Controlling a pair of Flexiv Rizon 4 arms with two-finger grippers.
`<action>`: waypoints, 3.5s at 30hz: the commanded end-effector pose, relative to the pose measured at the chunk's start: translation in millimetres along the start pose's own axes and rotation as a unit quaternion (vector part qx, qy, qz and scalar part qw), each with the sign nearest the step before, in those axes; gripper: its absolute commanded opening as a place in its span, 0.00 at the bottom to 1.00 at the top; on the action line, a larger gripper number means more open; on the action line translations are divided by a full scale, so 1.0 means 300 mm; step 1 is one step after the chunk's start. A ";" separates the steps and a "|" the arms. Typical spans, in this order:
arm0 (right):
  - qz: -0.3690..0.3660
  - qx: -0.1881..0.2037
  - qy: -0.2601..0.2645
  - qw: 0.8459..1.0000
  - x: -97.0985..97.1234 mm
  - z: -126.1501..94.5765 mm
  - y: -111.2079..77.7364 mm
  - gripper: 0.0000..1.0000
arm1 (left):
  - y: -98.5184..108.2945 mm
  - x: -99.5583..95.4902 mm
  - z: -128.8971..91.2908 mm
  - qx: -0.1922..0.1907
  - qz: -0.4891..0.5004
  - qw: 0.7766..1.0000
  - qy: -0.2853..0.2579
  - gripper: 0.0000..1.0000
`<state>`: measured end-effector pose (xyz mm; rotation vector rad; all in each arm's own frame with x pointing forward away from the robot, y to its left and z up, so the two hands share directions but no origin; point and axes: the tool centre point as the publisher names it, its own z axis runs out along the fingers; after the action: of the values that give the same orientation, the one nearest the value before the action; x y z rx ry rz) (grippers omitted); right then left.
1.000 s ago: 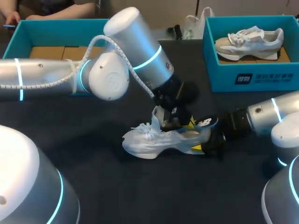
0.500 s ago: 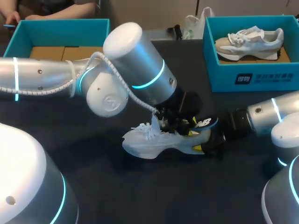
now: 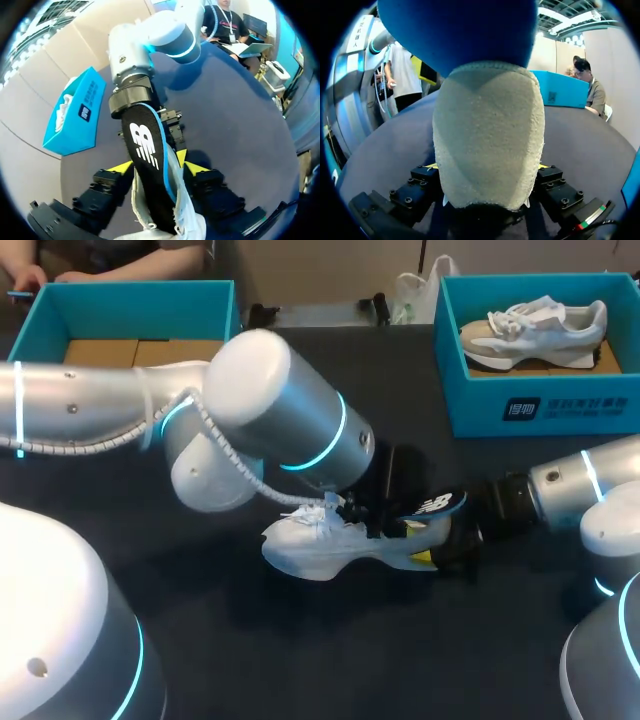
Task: Take the shoe out of the shoebox, open the shoe tongue, remove and reinsert the insole, then place the shoe into the shoebox
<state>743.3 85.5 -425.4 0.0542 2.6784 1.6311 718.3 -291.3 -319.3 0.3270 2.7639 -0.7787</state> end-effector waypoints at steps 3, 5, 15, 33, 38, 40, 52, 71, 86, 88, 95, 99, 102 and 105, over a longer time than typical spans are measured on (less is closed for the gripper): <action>0.000 0.001 -0.001 1.000 -0.005 0.018 -0.019 0.00 | 0.017 0.017 0.008 0.022 -0.018 0.998 -0.047 0.68; 0.000 0.001 -0.001 1.000 -0.005 0.018 -0.019 0.00 | 0.019 0.014 0.010 0.024 -0.027 0.998 -0.050 0.63; 0.000 0.001 -0.001 1.000 -0.005 0.018 -0.019 0.00 | 0.009 0.011 0.012 0.022 -0.040 0.995 -0.089 0.56; 0.000 0.001 -0.001 1.000 -0.005 0.018 -0.019 0.00 | 0.008 -0.011 0.064 0.019 -0.058 0.992 -0.112 0.47; 0.000 0.001 -0.001 1.000 -0.005 0.018 -0.019 0.00 | 0.002 -0.009 0.079 0.022 -0.058 0.992 -0.109 0.27; 0.000 0.001 -0.001 1.000 -0.005 0.018 -0.019 0.00 | 0.003 -0.009 0.081 0.021 -0.059 0.992 -0.107 0.03; 0.000 0.001 -0.001 1.000 -0.005 0.018 -0.019 0.00 | -0.018 -0.029 -0.013 0.031 -0.043 0.992 -0.111 0.00; 0.000 0.001 -0.001 1.000 -0.005 0.018 -0.019 0.00 | -0.189 -0.124 -0.188 0.063 -0.043 0.996 0.043 0.00; 0.000 0.001 -0.001 1.000 -0.005 0.018 -0.019 0.00 | -0.342 -0.209 -0.351 0.083 -0.048 0.983 0.157 0.00; 0.000 0.001 -0.001 1.000 -0.005 0.018 -0.019 0.00 | -0.360 -0.222 -0.381 0.103 -0.048 0.981 0.154 0.00; 0.000 0.001 -0.001 1.000 -0.005 0.018 -0.019 0.00 | -0.412 -0.264 -0.492 0.154 -0.041 0.980 0.123 0.00; 0.000 0.001 -0.001 1.000 -0.005 0.018 -0.019 0.00 | -0.433 -0.297 -0.535 0.177 -0.033 0.976 0.121 0.00; 0.000 0.001 -0.001 1.000 -0.005 0.018 -0.019 0.00 | -0.446 -0.317 -0.565 0.180 -0.041 0.978 0.100 0.00; 0.000 0.001 -0.001 1.000 -0.005 0.018 -0.019 0.00 | -0.442 -0.331 -0.598 0.207 -0.053 0.973 0.088 0.00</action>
<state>743.2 85.4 -425.3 0.0542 2.6787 1.6308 747.2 -333.4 -77.4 0.3565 2.8045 -1.3876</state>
